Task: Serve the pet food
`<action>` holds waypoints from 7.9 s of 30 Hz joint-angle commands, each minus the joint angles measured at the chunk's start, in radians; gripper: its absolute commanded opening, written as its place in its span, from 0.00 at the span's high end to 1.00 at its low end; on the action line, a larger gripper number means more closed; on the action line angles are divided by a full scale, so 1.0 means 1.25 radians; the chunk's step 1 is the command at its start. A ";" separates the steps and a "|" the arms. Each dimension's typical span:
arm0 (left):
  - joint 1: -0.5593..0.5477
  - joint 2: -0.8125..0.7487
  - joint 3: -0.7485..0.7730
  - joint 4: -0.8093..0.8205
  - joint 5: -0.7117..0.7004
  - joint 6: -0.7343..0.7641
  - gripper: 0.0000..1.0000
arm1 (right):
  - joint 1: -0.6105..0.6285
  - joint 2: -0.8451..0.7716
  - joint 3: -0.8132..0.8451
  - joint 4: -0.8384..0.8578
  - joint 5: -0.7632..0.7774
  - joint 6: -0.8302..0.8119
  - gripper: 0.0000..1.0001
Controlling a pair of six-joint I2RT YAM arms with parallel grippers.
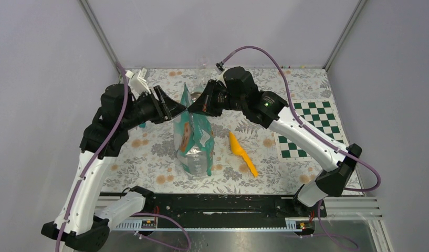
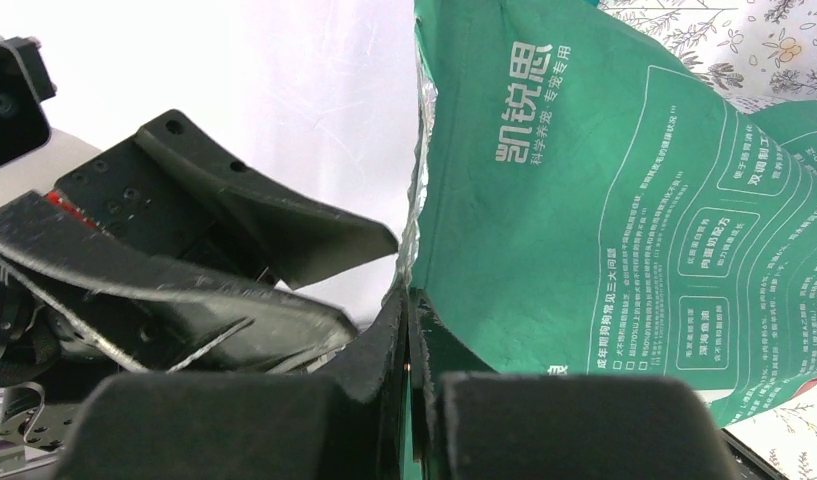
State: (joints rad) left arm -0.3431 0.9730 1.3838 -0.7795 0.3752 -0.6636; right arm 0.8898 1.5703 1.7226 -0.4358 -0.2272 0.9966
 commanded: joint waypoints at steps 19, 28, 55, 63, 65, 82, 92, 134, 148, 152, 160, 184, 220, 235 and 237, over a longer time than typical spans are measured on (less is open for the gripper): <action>0.002 -0.013 -0.015 -0.034 0.008 0.090 0.77 | -0.001 -0.002 0.044 0.008 -0.020 -0.013 1.00; 0.003 0.010 -0.032 -0.017 0.064 0.048 0.72 | 0.004 0.011 0.082 -0.060 0.003 -0.080 1.00; 0.001 -0.022 -0.038 0.019 0.012 -0.005 1.00 | 0.042 0.059 0.263 -0.304 0.147 -0.248 1.00; 0.001 -0.008 -0.005 -0.035 -0.034 0.036 1.00 | 0.044 0.141 0.473 -0.480 0.195 -0.348 1.00; 0.001 -0.006 -0.001 -0.034 -0.029 0.036 1.00 | 0.044 0.167 0.523 -0.514 0.186 -0.369 1.00; 0.000 0.052 0.023 0.012 0.072 0.030 0.70 | 0.079 0.259 0.606 -0.587 0.219 -0.426 0.68; -0.013 0.093 0.072 -0.006 0.036 0.076 0.84 | 0.098 0.288 0.627 -0.613 0.252 -0.443 0.83; 0.025 0.137 0.444 -0.287 -0.360 0.267 0.42 | 0.104 0.223 0.646 -0.462 0.340 -0.403 0.43; 0.025 0.121 0.414 -0.231 -0.254 0.260 0.30 | 0.035 0.059 0.480 -0.464 0.382 -0.417 0.32; 0.025 0.107 0.393 -0.197 -0.205 0.257 0.29 | -0.050 -0.043 0.271 -0.453 0.383 -0.391 0.32; 0.025 0.087 0.369 -0.166 -0.165 0.252 0.27 | -0.131 -0.283 -0.322 -0.239 0.291 -0.458 0.31; 0.025 0.038 0.347 -0.120 -0.208 0.231 0.01 | -0.126 -0.031 -0.700 0.033 0.210 -0.516 0.42; 0.023 0.133 0.309 0.136 0.068 -0.045 0.05 | -0.030 -0.295 -0.217 0.151 0.354 -1.251 1.00; 0.004 0.175 0.284 0.237 0.114 -0.111 0.06 | 0.008 -0.255 -0.249 0.428 0.448 -1.879 1.00; 0.004 0.182 0.281 0.236 0.120 -0.108 0.07 | 0.012 -0.250 -0.253 0.445 0.445 -1.939 1.00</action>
State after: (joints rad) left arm -0.3325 1.1931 1.7531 -0.5457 0.4843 -0.7979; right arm 0.8848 1.2526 1.4067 -0.0284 0.3031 -1.1934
